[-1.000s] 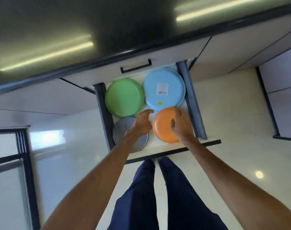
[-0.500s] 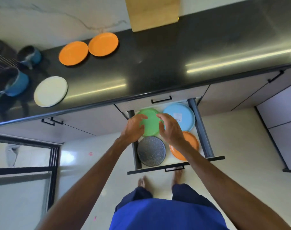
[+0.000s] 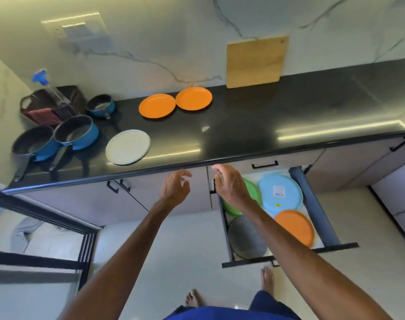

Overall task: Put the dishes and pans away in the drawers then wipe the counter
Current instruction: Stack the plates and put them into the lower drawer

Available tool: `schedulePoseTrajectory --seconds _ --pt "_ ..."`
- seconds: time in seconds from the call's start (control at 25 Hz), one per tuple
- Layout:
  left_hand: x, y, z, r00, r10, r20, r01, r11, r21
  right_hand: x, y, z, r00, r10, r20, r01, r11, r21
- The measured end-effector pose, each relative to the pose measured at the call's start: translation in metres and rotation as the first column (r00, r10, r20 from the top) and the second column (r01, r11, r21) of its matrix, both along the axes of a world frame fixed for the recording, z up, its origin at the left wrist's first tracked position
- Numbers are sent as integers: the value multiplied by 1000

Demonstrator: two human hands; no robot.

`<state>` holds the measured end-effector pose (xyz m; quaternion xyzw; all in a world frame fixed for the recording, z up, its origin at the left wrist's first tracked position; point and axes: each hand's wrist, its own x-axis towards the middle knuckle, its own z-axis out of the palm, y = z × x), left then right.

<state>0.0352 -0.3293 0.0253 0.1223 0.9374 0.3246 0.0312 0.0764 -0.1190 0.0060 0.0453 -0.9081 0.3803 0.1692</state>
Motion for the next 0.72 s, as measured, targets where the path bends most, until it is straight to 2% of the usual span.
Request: schedulePoseTrajectory --seconds 0.24,0.36,0.72 --pt "-14 -88 31 999 46 27 -46 999 20 -18 -83 25 995 31 96 -38 997 66" --pt "-22 -102 40 996 69 52 -71 997 36 -32 -92 37 992 67 106 -76 993 87" --pt "-100 -119 31 989 91 114 -93 996 5 -120 -93 41 979 -30 200 25 999 24"
